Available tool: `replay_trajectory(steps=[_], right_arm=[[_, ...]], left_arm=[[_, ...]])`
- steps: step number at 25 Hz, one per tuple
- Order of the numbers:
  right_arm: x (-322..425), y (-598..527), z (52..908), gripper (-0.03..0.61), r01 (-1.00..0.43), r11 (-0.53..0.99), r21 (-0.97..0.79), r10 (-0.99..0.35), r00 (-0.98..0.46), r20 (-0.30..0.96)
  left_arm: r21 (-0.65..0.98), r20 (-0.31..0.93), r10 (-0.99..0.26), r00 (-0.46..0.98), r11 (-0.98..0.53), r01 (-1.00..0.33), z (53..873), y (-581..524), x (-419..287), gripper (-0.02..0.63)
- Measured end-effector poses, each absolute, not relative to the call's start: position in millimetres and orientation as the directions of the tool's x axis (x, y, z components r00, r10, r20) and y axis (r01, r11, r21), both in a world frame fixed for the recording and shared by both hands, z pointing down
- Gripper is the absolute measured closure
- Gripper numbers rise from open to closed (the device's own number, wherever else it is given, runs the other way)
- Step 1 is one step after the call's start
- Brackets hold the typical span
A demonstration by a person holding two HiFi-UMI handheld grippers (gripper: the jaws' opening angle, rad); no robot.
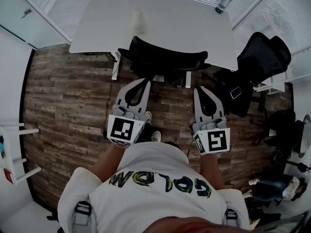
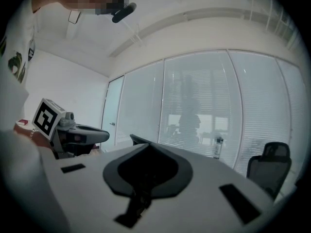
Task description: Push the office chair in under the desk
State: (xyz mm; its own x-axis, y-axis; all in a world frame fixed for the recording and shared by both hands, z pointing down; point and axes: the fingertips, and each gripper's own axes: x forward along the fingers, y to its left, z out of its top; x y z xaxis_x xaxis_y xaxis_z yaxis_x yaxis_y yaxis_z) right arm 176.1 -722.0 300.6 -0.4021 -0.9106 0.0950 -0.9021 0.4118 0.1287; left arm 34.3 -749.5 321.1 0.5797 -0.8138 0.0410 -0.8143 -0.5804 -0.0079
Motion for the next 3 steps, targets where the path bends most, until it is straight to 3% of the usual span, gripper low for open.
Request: replay_trajectory(steps=[3], right_arm=[[175.9, -722.6, 300.7, 0.565, -0.903, 0.408, 0.131, -0.912, -0.399, 0.095]], left_arm=[[-0.002, 0.045, -0.813, 0.58, -0.581, -0.814, 323.3, -748.5, 34.2, 0.603]])
